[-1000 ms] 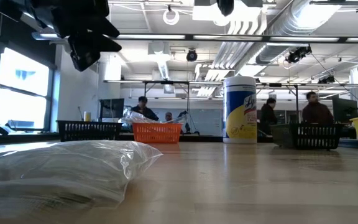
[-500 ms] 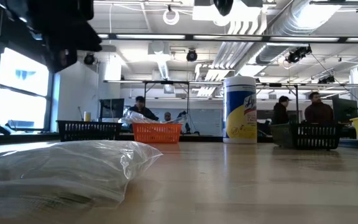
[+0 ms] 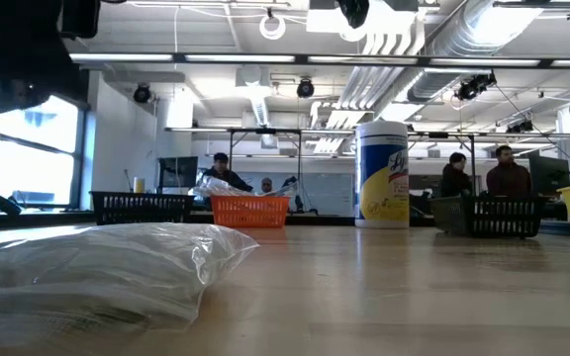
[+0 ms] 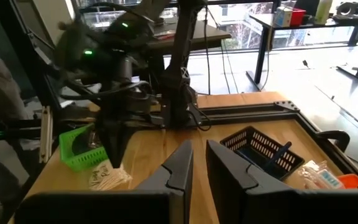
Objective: Pick & Place Travel size toiletries
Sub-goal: Put the white cotton pack into the right black bin
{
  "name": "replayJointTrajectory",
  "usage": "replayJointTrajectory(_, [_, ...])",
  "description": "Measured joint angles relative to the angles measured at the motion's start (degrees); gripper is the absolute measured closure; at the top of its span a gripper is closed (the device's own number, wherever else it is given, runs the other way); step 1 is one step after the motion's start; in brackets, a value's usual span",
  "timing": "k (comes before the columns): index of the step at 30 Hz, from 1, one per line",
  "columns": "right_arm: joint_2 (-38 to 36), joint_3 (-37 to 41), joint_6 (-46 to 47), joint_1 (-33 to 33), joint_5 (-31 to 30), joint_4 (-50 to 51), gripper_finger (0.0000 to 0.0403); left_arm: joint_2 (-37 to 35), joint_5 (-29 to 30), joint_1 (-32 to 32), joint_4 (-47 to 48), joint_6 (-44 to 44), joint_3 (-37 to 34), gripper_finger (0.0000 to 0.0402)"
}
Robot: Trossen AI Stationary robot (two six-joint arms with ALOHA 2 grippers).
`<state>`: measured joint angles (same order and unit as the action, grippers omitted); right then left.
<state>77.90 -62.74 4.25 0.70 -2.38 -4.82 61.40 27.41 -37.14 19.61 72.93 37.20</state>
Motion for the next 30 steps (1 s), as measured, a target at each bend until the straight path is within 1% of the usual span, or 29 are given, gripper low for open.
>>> replayJointTrajectory(4, [-0.01,0.00,0.00,-0.55,-0.18,-0.11,0.0365,4.04,-0.89,-2.04,11.63,1.12,7.33,0.0401])
replayJointTrajectory(7, [-0.01,0.00,-0.02,-0.54,-0.32,-0.15,0.0365,6.88,-4.19,-2.08,19.27,1.81,11.81,0.0401])
replayJointTrajectory(10, [-0.01,0.00,-0.02,-0.50,-0.29,-0.15,0.0365,9.01,-7.31,-2.00,24.29,2.58,14.58,0.0401])
replayJointTrajectory(20, [-0.01,0.00,-0.04,-0.50,-0.22,0.28,0.0365,14.26,-14.72,-1.96,25.97,2.66,15.44,0.0401])
replayJointTrajectory(25, [-0.01,0.00,-1.82,-0.50,-0.23,0.21,0.0365,14.75,-15.29,-1.96,25.94,2.57,15.44,0.0401])
replayJointTrajectory(30, [-0.01,0.00,-1.03,-0.50,-0.21,0.07,0.0365,14.76,-15.31,-1.89,24.85,2.43,15.44,0.0401])
